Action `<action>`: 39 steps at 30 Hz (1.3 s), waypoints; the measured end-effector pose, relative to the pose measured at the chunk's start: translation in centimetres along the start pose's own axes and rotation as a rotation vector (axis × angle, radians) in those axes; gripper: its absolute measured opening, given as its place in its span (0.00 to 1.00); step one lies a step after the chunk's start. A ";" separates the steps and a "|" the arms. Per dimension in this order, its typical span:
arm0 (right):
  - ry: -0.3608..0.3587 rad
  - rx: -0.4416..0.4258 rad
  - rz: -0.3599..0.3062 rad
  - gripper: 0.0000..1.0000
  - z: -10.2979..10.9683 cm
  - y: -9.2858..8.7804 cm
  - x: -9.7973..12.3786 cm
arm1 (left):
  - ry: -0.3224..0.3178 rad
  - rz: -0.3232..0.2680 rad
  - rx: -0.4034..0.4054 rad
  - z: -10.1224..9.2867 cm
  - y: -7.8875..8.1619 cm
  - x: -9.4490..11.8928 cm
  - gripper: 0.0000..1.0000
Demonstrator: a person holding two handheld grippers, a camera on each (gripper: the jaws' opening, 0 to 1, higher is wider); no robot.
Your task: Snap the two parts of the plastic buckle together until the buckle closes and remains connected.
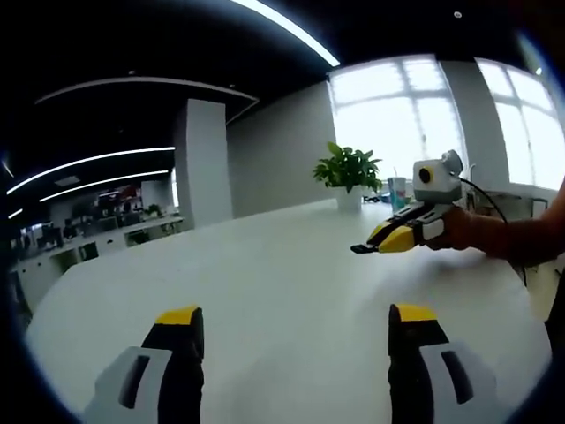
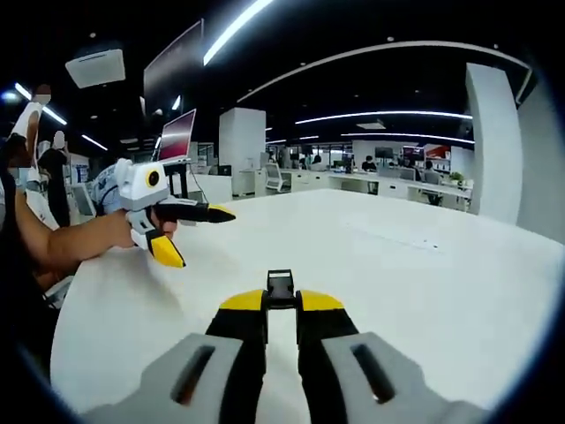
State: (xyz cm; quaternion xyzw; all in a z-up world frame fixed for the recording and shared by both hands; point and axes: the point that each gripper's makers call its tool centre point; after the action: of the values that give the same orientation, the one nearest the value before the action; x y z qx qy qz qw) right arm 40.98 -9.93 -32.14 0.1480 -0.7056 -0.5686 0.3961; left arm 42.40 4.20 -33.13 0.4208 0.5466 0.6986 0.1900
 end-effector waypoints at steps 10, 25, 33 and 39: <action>-0.020 -0.018 0.000 0.09 -0.8 0.0 -0.6 | -0.020 -0.003 -0.021 -0.5 0.2 -0.2 0.91; -0.029 -0.022 0.038 0.09 -1.6 -0.4 -1.5 | 0.000 -0.018 -0.041 -0.3 0.5 -0.3 0.99; -0.039 -0.024 0.051 0.09 -2.1 -0.6 -2.0 | -0.012 -0.010 -0.047 -0.6 0.3 -0.4 1.00; -0.048 -0.029 0.056 0.09 -2.6 -0.4 -2.4 | -0.010 -0.012 -0.035 -0.5 0.3 -0.4 0.99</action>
State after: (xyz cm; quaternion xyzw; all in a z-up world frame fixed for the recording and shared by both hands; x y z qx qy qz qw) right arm 44.33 -10.26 -33.40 0.1087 -0.7105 -0.5707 0.3971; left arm 42.27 3.52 -33.02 0.4177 0.5360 0.7046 0.2043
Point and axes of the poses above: the point that each gripper's makers call its tool centre point, and the gripper's own axes: x roughly backward along the fingers, z roughly to its left, y roughly out of its top, and after that the axes turned 10 degrees about z, right-handed
